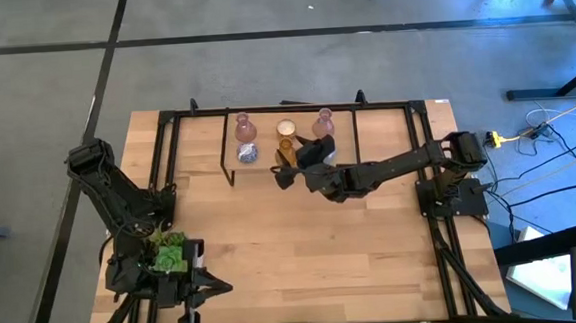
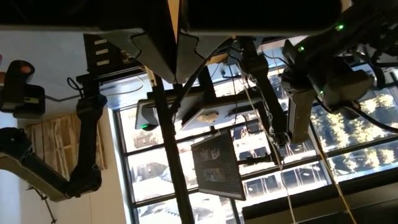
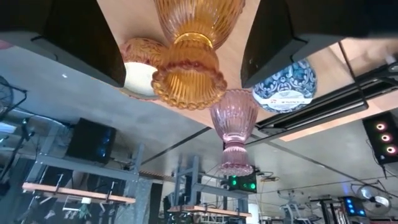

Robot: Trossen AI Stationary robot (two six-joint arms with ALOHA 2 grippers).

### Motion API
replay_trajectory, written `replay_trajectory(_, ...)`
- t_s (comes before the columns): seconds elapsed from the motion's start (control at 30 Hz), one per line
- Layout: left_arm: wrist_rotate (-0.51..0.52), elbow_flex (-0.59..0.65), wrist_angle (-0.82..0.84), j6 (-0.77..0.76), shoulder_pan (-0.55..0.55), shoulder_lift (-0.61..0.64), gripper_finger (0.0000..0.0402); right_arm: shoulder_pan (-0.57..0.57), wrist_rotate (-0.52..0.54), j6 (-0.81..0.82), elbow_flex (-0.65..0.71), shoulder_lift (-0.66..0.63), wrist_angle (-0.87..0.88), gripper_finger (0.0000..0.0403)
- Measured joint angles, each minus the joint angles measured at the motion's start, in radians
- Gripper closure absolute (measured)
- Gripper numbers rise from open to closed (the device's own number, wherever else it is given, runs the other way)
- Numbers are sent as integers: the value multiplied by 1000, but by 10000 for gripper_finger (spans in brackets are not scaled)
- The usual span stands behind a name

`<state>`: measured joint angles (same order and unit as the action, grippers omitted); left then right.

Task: Pick & Place candle stick holders
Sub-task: Put the orange glass candle holder on the shelf

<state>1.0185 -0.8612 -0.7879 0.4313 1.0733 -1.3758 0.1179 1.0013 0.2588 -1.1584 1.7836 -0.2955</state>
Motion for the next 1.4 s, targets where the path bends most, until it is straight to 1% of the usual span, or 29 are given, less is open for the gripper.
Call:
replay_trajectory(0.37,0,0,1,-1,0,0,400,12,47,-10,0,0,5,80)
replay_trajectory(0.57,1,0,1,-1,0,0,400,14,48,-13,0,0,7,80)
replay_trajectory(0.67,1,0,1,-1,0,0,400,15,70,-13,0,0,17,80)
replay_trajectory(0.87,1,0,1,-1,0,0,400,19,76,-8,0,0,24,80)
replay_trajectory(1.07,1,0,1,-1,0,0,400,30,121,-8,0,0,31,79)
replay_trajectory(1.4,1,0,1,-1,0,0,400,35,151,3,0,0,53,80)
